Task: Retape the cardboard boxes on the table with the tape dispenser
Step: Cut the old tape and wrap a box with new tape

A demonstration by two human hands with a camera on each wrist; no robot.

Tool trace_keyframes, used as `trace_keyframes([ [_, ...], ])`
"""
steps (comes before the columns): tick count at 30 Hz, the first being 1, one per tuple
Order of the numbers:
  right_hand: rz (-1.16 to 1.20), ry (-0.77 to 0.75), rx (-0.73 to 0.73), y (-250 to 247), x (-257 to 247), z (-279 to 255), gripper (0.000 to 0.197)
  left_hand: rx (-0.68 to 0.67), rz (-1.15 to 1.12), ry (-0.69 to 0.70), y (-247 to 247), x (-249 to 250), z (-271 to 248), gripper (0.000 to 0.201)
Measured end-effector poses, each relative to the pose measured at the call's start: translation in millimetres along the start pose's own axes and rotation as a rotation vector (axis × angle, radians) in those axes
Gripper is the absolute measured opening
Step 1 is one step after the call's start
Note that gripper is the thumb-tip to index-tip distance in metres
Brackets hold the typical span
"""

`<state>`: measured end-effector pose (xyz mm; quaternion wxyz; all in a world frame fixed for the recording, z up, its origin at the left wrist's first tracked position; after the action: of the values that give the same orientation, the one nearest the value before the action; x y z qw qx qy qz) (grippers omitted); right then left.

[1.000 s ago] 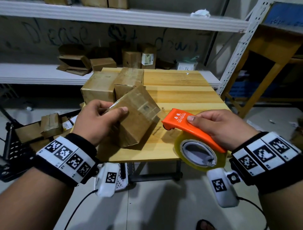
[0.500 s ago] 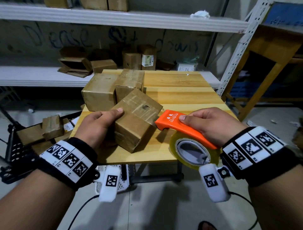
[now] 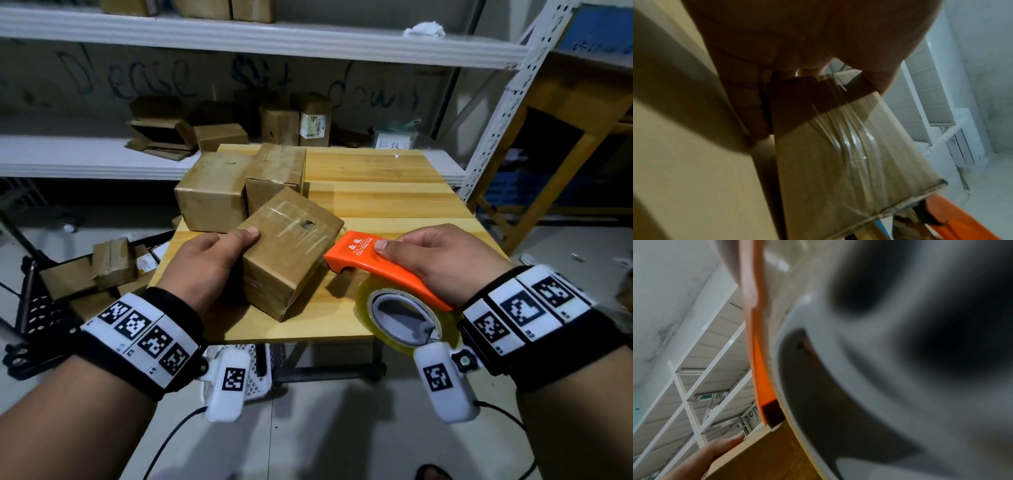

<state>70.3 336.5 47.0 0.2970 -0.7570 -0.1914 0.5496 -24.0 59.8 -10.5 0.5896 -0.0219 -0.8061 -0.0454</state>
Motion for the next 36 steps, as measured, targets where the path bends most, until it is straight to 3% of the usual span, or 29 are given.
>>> trace_keyframes([
  [4,-0.006,-0.003,0.005,1,-1,1,0.048,0.111,0.285,0.25,-10,20,-1,0.063],
  [8,-0.012,-0.001,0.011,1,-1,1,0.047,0.155,0.489,0.301,-17,23,3,0.051],
  [12,-0.016,-0.004,0.016,2,-2,0,0.046,0.179,0.821,0.684,2,53,-12,0.046],
  [15,-0.011,0.007,0.016,2,-2,0,0.046,0.12,0.916,0.833,22,63,-29,0.051],
  [19,-0.006,0.006,0.022,2,-2,0,0.046,-0.136,1.11,0.884,58,55,-44,0.081],
  [22,-0.014,0.005,0.023,2,-3,1,0.046,-0.238,1.357,0.879,74,37,-42,0.094],
  [26,-0.008,0.008,0.02,2,-2,0,0.046,-0.233,1.485,0.837,76,31,-31,0.097],
  [36,0.028,0.021,-0.006,-3,3,-5,0.044,-0.221,1.318,0.698,73,27,-20,0.094],
])
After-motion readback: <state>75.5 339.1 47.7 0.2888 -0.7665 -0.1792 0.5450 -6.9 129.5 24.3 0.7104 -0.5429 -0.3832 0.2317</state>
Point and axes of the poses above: each hand's wrist, its own z-axis towards the middle knuckle, its own y-axis out of the palm, x = y × z, the point moved 10 cm from there along z, towards the middle knuckle, and after that the axes turned 2 degrees about -z, right-handed, at the moved point
